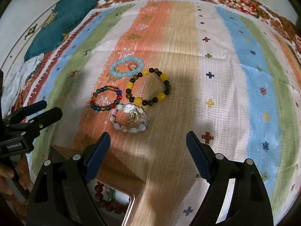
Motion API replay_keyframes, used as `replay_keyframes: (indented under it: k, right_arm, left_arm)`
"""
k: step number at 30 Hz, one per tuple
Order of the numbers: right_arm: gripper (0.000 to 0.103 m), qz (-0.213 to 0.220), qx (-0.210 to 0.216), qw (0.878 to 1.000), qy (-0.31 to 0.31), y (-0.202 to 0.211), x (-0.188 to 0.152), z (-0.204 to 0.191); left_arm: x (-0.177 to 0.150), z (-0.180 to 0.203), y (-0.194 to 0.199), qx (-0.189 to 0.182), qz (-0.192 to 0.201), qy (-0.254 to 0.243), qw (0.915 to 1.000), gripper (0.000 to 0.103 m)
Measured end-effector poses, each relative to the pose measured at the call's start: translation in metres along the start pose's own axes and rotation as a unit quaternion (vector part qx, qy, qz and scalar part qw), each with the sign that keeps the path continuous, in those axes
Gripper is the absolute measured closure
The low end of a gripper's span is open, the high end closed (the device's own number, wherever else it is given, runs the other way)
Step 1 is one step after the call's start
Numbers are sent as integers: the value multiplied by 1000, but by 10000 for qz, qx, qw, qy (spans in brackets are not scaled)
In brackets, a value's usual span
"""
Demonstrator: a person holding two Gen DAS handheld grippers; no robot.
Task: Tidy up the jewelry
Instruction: 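Move both tools back toward the remaining bracelets, then grasp the white charm bracelet with the right tool while the left tool grasps the multicolour bracelet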
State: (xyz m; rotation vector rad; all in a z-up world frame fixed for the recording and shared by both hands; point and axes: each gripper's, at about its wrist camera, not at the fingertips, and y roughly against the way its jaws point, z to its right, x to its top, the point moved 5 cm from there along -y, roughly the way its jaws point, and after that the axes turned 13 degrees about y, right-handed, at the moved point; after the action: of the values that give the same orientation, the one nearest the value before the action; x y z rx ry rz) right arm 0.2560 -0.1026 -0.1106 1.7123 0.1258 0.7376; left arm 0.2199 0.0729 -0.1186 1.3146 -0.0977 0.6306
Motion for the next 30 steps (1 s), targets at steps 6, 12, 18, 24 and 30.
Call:
replay_keyframes:
  k: [6, 12, 18, 24, 30]
  right_arm:
    - [20, -124, -54, 9999, 38, -14, 4, 2]
    - [20, -239, -94, 9996, 67, -26, 8, 5]
    - [20, -364, -109, 9992, 111, -39, 11, 6]
    - [20, -465, -87, 9988, 154, -50, 14, 6]
    - [20, -570, -164, 9981, 151, -60, 13, 10]
  left_arm:
    - [6, -1, -15, 74, -60, -34, 9999, 6]
    - [10, 0, -28, 139, -114, -121, 9998, 7]
    - [15, 4, -39, 155, -176, -199, 9995, 7]
    - [18, 8, -48, 168, -227, -293, 9992, 7]
    - [20, 7, -59, 243, -303, -329, 9987, 7]
